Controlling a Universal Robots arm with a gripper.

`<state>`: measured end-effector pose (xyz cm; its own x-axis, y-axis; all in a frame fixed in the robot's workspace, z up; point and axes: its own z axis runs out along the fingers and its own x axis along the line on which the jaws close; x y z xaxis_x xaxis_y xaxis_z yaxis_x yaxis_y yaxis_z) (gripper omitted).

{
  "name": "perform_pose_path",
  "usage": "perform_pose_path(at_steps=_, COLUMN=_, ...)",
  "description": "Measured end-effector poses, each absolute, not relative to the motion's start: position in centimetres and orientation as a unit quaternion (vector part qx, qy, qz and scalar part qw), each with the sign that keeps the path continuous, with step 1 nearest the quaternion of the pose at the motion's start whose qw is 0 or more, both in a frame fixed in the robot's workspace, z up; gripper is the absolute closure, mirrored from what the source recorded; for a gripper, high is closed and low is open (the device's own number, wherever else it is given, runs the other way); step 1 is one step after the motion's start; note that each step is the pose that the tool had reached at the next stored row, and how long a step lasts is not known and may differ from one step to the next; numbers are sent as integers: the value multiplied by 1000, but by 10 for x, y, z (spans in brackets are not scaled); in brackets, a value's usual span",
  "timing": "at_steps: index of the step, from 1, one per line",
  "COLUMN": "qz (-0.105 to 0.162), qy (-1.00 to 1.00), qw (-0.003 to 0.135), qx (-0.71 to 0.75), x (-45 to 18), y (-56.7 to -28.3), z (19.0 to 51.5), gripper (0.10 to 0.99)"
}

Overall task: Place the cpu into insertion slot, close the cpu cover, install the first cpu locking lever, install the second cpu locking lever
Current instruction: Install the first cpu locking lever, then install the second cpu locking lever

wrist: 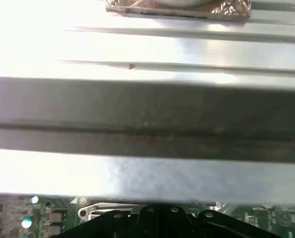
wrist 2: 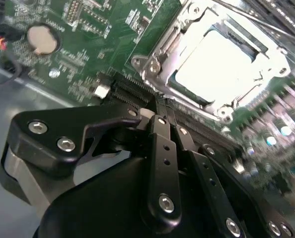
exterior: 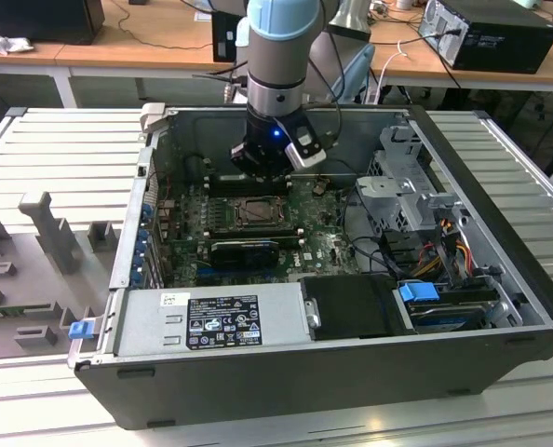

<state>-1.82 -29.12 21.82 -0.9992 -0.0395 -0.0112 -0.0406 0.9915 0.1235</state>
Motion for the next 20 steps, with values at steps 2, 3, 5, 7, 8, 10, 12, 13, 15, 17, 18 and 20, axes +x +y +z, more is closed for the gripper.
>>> perform_pose_path(at_steps=2, qz=62, qy=998, qw=4, qx=-20, x=-18, y=-291, z=221, gripper=980)
perform_pose_path(at_steps=3, qz=62, qy=998, qw=4, qx=-20, x=-18, y=-292, z=221, gripper=980)
perform_pose_path(at_steps=5, qz=62, qy=998, qw=4, qx=-20, x=-18, y=-293, z=221, gripper=980)
perform_pose_path(at_steps=7, qz=62, qy=998, qw=4, qx=-20, x=-18, y=-294, z=221, gripper=980)
perform_pose_path(at_steps=8, qz=62, qy=998, qw=4, qx=-20, x=-18, y=-295, z=221, gripper=980)
perform_pose_path(at_steps=10, qz=62, qy=998, qw=4, qx=-20, x=-18, y=-296, z=221, gripper=980)
perform_pose_path(at_steps=12, qz=62, qy=998, qw=4, qx=-20, x=-18, y=-297, z=221, gripper=980)
perform_pose_path(at_steps=13, qz=62, qy=998, qw=4, qx=-20, x=-18, y=-298, z=221, gripper=980)
perform_pose_path(at_steps=15, qz=62, qy=998, qw=4, qx=-20, x=-18, y=-298, z=221, gripper=980)
perform_pose_path(at_steps=17, qz=62, qy=998, qw=4, qx=-20, x=-18, y=-299, z=221, gripper=980)
perform_pose_path(at_steps=18, qz=62, qy=998, qw=4, qx=-20, x=-18, y=-299, z=221, gripper=980)
perform_pose_path(at_steps=20, qz=62, qy=998, qw=4, qx=-20, x=-18, y=-301, z=221, gripper=980)
